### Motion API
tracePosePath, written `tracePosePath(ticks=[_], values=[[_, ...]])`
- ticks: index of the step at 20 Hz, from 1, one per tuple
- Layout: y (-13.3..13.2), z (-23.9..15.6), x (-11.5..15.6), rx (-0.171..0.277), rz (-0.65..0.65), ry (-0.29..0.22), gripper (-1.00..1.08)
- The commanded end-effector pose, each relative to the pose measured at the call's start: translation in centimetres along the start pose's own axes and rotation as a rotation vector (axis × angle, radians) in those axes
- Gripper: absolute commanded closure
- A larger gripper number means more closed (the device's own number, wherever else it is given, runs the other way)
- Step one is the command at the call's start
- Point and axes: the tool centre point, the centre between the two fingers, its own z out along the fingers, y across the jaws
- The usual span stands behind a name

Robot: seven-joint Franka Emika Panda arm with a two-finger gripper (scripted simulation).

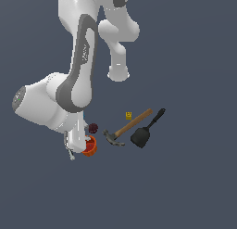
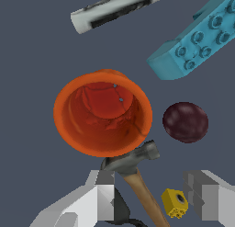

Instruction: Pick up a designated object from a clutter of objects.

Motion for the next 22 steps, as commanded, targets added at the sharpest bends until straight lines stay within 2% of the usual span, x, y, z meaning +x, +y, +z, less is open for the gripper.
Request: tracePosePath(ticks=[1, 7, 12, 22], values=[[0.2, 0.6, 1.1, 0.010, 0.064, -0.020, -0.20], [0.5, 1.4, 2.4, 0.020, 0.141, -0.044, -0.20], [0.5, 1.6, 2.5, 0.019, 0.140, -0.043, -0.20], [0.5, 4.4, 2.4, 0.019, 0.146, -0.044, -0.20]])
